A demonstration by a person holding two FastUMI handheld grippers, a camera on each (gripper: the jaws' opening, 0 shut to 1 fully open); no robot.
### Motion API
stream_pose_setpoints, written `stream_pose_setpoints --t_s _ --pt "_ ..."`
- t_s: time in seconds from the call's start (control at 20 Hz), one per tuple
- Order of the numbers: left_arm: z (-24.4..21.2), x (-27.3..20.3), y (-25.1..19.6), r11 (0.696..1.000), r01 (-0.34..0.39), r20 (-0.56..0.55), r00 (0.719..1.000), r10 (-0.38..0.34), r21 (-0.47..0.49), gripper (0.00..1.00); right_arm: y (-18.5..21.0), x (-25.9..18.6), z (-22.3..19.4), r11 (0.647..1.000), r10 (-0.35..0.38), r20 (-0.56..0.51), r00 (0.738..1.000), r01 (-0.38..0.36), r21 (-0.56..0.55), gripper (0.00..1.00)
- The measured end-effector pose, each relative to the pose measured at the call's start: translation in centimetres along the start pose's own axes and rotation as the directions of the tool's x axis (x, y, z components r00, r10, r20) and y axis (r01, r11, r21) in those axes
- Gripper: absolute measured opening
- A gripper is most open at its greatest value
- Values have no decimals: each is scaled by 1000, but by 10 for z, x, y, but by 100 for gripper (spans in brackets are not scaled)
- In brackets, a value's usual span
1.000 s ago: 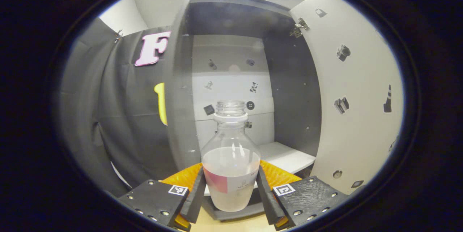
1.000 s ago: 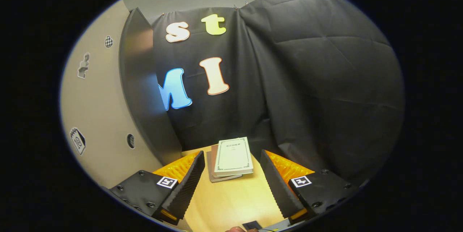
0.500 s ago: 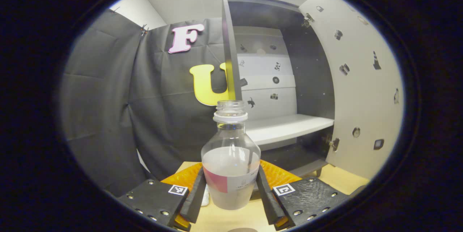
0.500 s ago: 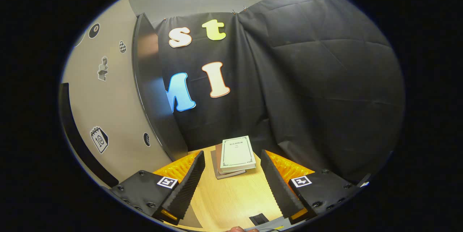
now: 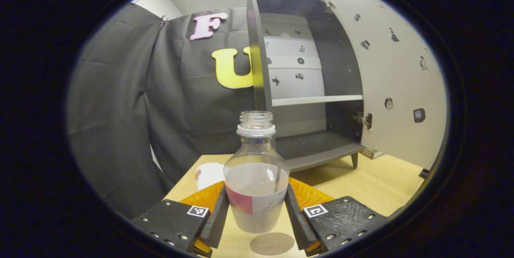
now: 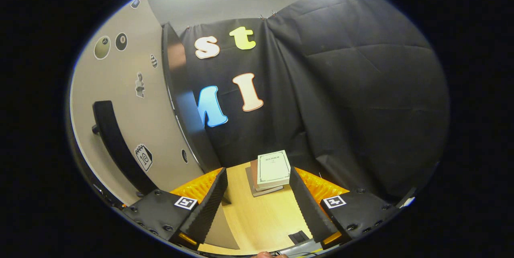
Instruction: Open the cabinet door with the right hand, grasp the bottle in the cabinet with the left hand and place it on the coaster, then close the cabinet door with the right hand.
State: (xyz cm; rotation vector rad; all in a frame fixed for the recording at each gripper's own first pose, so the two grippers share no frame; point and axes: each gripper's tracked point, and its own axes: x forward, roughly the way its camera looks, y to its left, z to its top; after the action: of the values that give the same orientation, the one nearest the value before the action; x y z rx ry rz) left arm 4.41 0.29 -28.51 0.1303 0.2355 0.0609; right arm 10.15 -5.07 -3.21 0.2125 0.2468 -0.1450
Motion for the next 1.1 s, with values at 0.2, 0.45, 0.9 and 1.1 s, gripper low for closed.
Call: stream_pose_setpoints --t_s 0.2,0.45,0.9,1.1 --pt "-40 -10 -15 999 41 -29 999 -41 7 70 1 -11 6 1000 -19 17 1000 19 5 98" --pt "-71 -9 -30 998 68 -53 996 -68 -5 71 2 -23 -2 999 -39 -5 999 39 27 98" --pt "-108 2 -19 999 33 -61 998 -35 -42 71 -11 -28 10 985 -130 -9 991 131 111 98" --pt "-118 -5 -21 999 33 -74 997 -35 -31 73 -8 -23 6 982 -149 -14 989 150 119 98"
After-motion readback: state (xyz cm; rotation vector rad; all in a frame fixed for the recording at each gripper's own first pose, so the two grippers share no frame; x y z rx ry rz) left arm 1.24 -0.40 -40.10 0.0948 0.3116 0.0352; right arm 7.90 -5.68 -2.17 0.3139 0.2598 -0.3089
